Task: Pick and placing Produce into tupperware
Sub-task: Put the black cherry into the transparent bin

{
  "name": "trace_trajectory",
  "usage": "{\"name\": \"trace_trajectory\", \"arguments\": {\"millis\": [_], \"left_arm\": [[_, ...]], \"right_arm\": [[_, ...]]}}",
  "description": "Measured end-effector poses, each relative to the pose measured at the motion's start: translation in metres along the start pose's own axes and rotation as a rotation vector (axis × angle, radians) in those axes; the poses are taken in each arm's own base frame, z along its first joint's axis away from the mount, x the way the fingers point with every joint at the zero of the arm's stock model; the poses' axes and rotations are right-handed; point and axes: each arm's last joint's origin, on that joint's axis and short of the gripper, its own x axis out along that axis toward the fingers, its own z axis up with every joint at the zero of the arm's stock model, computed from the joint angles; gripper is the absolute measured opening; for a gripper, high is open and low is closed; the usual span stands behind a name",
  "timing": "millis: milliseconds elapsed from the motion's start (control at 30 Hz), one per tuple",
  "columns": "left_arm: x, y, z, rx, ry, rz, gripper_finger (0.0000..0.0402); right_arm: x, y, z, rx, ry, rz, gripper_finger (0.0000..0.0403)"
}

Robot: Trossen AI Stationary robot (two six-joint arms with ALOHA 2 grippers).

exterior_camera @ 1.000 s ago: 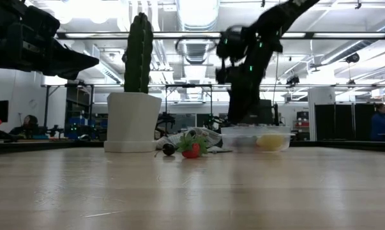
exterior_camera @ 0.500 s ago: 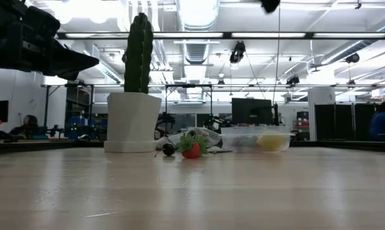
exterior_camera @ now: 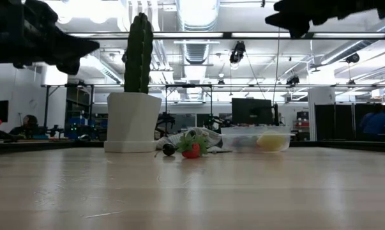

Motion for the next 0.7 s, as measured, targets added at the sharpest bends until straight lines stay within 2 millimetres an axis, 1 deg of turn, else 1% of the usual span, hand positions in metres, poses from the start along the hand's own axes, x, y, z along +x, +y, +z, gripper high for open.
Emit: {"name": "trace_trajectory", "arguments": {"millis": [133, 233, 333, 433, 500, 600, 700], "left_arm": [[0.001, 0.000, 0.011, -0.003, -0.106, -0.017, 0.0000], [0.005, 0.000, 0.022, -0.005, -0.119, -0.017, 0.0008], [0.014, -0.001, 0.033, -0.007, -0.094, -0.012, 0.0037], [0.028, -0.002, 0.040, 0.001, -0.040, -0.013, 0.0080], [0.038, -0.004, 0.044, 0.005, -0.010, -0.043, 0.0109], [0.052, -0.006, 0.041, 0.005, 0.056, -0.064, 0.0142], [0.064, -0.007, 0.032, 0.010, 0.145, -0.064, 0.0159]], "right_arm": [[0.004, 0.002, -0.019, -0.015, -0.058, -0.005, 0.0221], [0.007, 0.003, -0.028, -0.019, -0.072, -0.007, 0.0221], [0.009, 0.003, -0.034, -0.023, -0.067, -0.045, 0.0221], [0.011, 0.001, -0.039, -0.037, -0.040, -0.119, 0.0221], [0.011, 0.000, -0.042, -0.052, -0.028, -0.151, 0.0221], [0.011, 0.000, -0.044, -0.101, -0.010, -0.158, 0.0221], [0.011, 0.000, -0.044, -0.102, -0.014, -0.158, 0.0221]]}}
